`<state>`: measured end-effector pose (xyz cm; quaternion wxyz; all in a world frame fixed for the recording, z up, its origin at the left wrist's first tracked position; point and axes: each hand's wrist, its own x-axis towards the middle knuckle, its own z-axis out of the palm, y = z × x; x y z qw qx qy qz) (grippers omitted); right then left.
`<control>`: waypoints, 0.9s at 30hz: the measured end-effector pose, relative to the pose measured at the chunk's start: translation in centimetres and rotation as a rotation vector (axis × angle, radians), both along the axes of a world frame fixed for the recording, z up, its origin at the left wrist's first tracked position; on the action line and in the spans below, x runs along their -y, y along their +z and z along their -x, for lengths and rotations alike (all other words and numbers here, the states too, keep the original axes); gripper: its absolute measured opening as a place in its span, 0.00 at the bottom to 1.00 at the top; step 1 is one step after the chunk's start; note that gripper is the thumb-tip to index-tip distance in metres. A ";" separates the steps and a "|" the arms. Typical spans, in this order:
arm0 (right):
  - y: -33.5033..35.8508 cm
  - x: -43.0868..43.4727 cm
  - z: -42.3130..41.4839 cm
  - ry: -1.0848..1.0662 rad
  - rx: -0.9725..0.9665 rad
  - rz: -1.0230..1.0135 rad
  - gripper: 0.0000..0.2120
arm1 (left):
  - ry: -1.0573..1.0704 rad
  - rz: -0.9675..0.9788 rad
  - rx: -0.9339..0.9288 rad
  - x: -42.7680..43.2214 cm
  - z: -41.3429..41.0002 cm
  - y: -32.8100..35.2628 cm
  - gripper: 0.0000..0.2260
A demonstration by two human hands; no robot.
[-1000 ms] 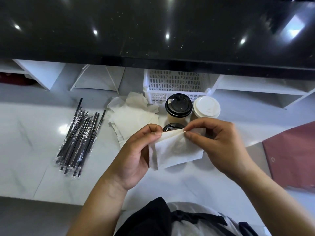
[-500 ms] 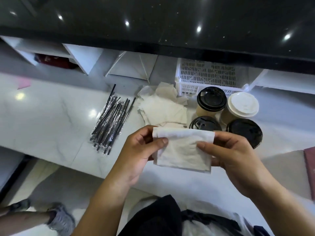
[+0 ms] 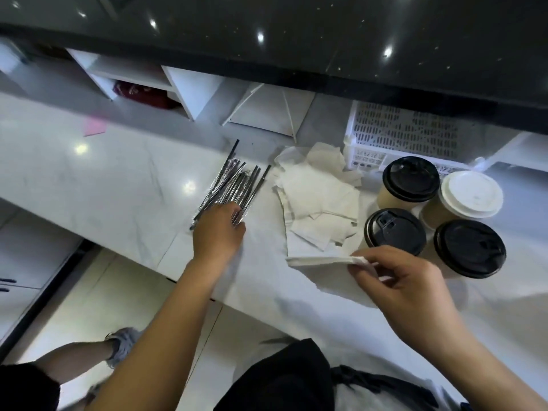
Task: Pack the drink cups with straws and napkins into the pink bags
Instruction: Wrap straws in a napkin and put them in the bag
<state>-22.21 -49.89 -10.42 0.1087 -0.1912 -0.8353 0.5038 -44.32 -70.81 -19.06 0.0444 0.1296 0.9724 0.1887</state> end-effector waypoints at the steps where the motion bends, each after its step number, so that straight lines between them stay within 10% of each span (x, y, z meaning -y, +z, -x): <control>1: 0.1 -0.1 -0.1 -0.015 0.022 0.039 0.09 | -0.015 0.068 0.003 -0.5 0.7 -0.3 0.15; 15: 0.0 -1.0 -1.1 -0.176 -0.022 0.297 0.08 | 0.065 0.101 0.038 -1.4 2.0 -0.4 0.12; 27: 0.1 0.1 -0.2 -0.248 0.036 0.659 0.05 | 0.137 -0.680 0.542 -0.9 -4.2 4.1 0.04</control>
